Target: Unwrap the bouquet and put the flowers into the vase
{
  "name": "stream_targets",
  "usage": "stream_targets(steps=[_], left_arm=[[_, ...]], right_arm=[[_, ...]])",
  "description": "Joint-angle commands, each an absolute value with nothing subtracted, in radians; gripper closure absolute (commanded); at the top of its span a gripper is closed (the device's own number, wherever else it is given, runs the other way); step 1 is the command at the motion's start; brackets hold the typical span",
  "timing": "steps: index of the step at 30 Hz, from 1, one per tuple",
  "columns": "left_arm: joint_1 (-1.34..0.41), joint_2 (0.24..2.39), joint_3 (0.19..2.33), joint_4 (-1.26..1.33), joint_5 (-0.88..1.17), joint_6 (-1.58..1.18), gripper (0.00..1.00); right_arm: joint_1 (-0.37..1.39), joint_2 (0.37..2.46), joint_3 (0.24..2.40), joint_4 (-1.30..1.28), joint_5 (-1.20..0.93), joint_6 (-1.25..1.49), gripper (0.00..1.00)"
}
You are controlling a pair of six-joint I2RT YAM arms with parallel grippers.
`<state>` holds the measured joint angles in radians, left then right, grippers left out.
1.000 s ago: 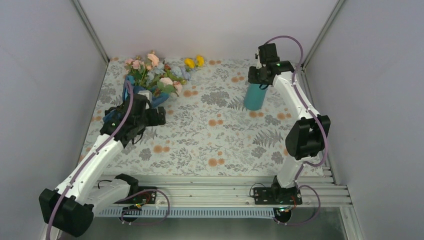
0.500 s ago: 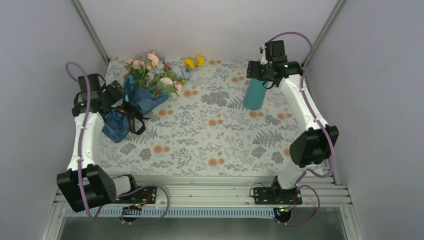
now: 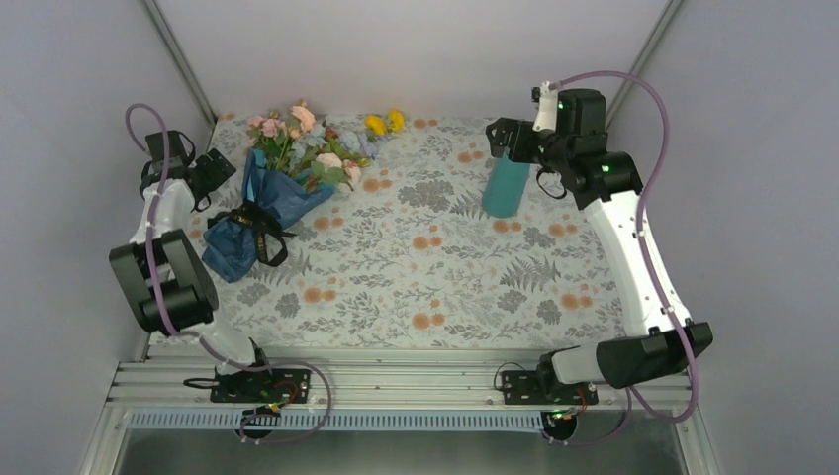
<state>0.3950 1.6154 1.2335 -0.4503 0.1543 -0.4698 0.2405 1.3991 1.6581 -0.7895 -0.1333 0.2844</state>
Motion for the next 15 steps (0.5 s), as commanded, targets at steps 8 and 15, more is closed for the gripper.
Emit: stream_targets(steps=[8, 15], left_arm=[[0.399, 1.886, 1.323, -0.370, 0.258, -0.420, 0.00], [0.351, 1.911, 1.288, -0.393, 0.431, -0.420, 0.02]], right_arm=[[0.298, 1.239, 1.447, -0.651, -0.237, 0.315, 0.01], [0.302, 1.211, 1.387, -0.656, -0.257, 0.289, 0.01]])
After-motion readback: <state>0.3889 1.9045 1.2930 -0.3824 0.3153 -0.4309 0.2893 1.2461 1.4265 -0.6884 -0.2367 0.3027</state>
